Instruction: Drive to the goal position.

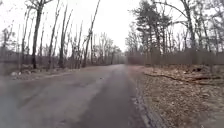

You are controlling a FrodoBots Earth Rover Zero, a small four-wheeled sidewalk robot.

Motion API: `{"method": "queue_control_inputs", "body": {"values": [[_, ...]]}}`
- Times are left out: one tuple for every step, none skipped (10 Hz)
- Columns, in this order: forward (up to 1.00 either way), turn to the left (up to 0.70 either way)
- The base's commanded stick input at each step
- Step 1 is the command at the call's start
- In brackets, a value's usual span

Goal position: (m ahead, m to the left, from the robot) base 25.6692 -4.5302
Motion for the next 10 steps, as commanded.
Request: {"method": "queue_control_inputs", "body": {"values": [[1.00,0.00],[1.00,0.00],[1.00,0.00],[1.00,0.00],[1.00,-0.33],[1.00,-0.35],[1.00,-0.38],[1.00,0.00],[1.00,0.00],[1.00,0.00]]}}
